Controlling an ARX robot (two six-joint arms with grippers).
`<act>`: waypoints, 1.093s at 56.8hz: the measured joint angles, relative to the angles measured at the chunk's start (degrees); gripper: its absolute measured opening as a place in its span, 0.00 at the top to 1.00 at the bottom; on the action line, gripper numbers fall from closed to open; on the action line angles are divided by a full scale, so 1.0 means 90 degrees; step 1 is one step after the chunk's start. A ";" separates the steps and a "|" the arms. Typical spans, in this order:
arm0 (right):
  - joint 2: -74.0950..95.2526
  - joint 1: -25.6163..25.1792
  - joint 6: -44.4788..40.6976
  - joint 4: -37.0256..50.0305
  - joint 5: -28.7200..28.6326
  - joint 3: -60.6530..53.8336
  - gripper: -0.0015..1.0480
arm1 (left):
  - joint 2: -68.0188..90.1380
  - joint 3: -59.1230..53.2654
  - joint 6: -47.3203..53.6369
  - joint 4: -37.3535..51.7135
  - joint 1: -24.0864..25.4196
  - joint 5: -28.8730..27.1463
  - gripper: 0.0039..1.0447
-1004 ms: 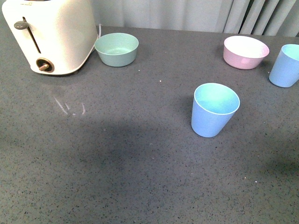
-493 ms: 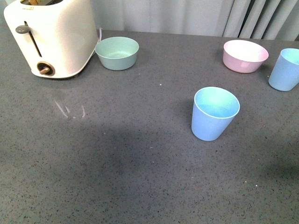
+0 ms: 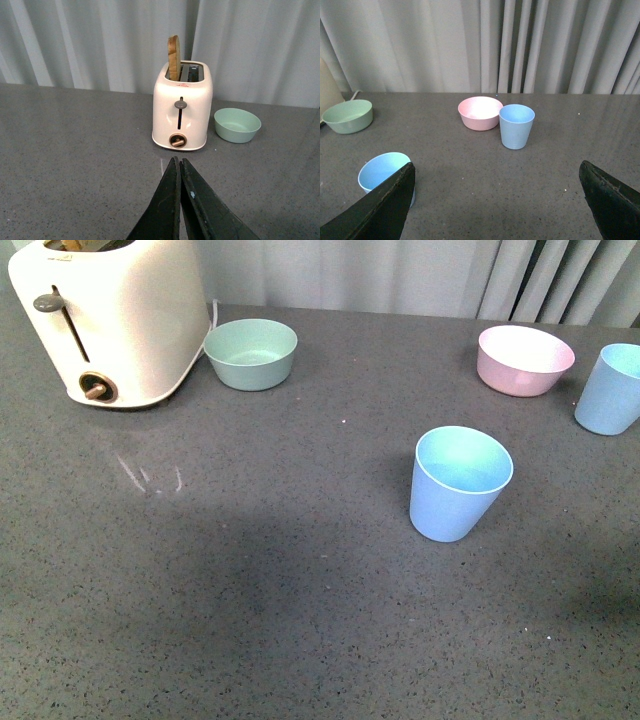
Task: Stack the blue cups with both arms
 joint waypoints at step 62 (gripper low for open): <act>0.6251 -0.1229 -0.1734 0.1139 -0.0546 0.2618 0.09 | -0.1095 0.0000 0.0000 -0.1151 0.0000 -0.0002 0.07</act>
